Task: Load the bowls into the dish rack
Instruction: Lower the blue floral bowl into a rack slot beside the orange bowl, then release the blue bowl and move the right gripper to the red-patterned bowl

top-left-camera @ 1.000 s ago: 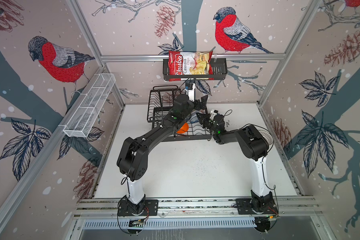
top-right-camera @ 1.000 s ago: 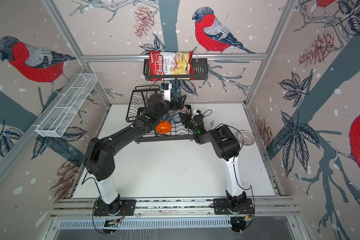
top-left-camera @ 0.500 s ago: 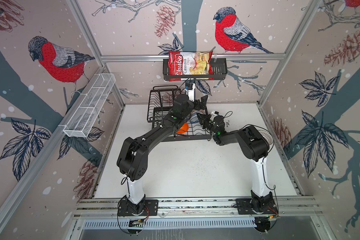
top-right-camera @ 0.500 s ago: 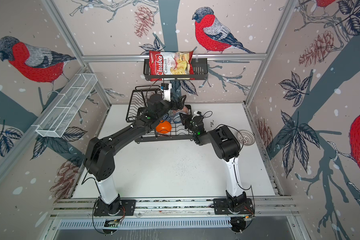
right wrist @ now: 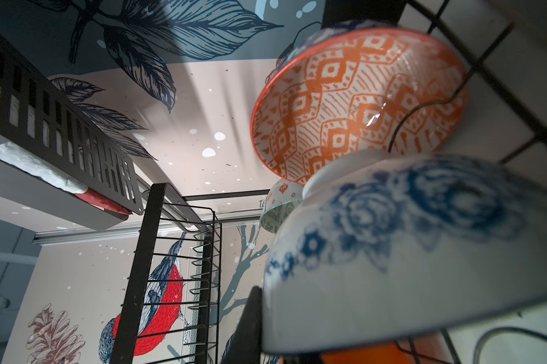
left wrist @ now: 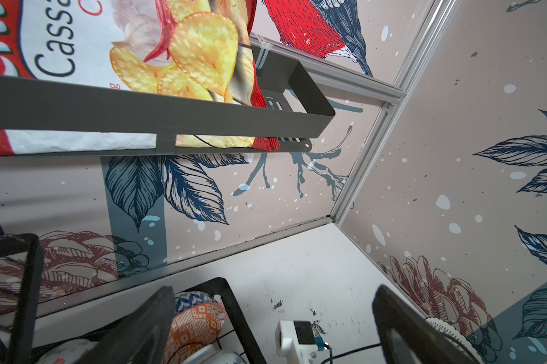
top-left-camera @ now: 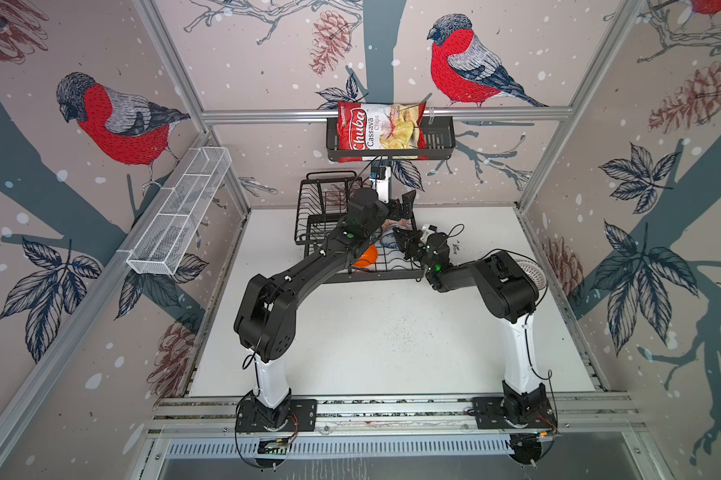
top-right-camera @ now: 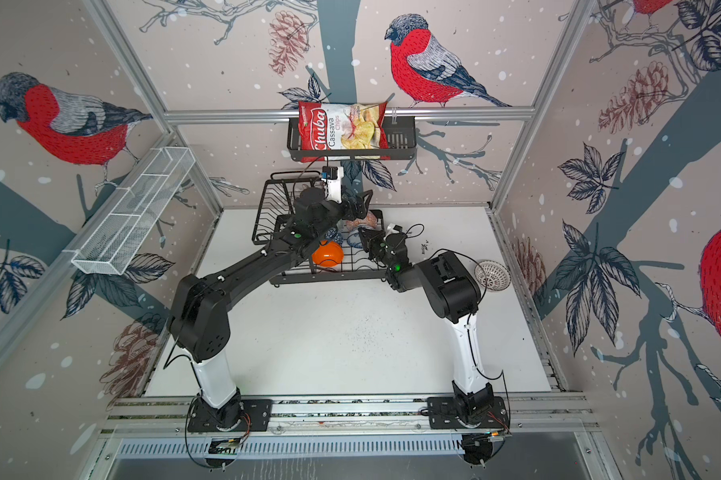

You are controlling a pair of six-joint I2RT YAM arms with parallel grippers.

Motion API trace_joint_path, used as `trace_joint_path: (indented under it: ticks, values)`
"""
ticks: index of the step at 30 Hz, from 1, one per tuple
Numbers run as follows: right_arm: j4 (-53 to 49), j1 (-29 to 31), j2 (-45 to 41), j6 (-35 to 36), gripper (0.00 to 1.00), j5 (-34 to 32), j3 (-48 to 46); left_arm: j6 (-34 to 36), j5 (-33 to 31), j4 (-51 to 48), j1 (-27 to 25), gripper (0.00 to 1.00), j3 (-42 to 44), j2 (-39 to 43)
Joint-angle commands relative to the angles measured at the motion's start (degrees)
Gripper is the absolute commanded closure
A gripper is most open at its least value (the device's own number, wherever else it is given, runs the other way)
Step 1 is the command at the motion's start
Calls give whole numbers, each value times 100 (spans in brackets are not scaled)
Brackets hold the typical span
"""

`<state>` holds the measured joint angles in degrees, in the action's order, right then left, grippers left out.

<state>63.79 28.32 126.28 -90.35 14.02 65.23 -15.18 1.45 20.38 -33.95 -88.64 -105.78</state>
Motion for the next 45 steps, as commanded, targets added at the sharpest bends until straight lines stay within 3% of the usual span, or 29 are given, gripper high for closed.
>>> trace_joint_path:
  ticks: [1,33,41,45]
  values:
    - [49,16,22,-71,86,118,-13,-47,66,91,5,3,-49,-22]
    - [175,-104,-601,123,63,-23,-495,-64,74,79,11,2,-59,-31]
    - [-1149,-265,-1501,1118,51,-663,-804,-80,74,100,11,3,-45,-6]
    - [-2382,-560,-2091,2011,41,-1109,-819,-82,83,112,9,2,-31,11]
